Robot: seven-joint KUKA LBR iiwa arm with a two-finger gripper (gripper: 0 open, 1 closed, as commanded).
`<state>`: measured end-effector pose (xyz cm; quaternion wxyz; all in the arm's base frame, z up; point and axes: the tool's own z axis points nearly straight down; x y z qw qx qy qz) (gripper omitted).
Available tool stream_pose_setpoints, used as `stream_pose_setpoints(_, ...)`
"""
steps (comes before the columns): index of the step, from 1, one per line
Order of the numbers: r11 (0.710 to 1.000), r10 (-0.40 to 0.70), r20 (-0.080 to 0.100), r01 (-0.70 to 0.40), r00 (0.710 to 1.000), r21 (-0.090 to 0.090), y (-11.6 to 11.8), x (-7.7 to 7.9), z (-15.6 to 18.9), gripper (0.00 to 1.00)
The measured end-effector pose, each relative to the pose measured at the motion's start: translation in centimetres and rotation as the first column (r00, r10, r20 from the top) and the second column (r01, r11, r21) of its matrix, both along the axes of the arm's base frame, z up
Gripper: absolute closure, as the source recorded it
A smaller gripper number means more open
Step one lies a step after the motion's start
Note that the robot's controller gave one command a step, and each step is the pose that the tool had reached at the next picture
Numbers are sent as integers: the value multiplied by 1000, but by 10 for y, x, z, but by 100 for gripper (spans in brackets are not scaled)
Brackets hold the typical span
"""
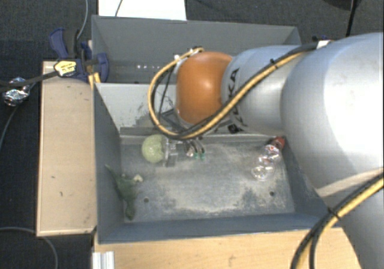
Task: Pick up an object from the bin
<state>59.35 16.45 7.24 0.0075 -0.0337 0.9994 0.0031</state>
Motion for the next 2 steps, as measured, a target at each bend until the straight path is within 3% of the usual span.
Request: stream_pose_setpoints(2,978,208,3,-208,978,-3,-10,-2,18,100)
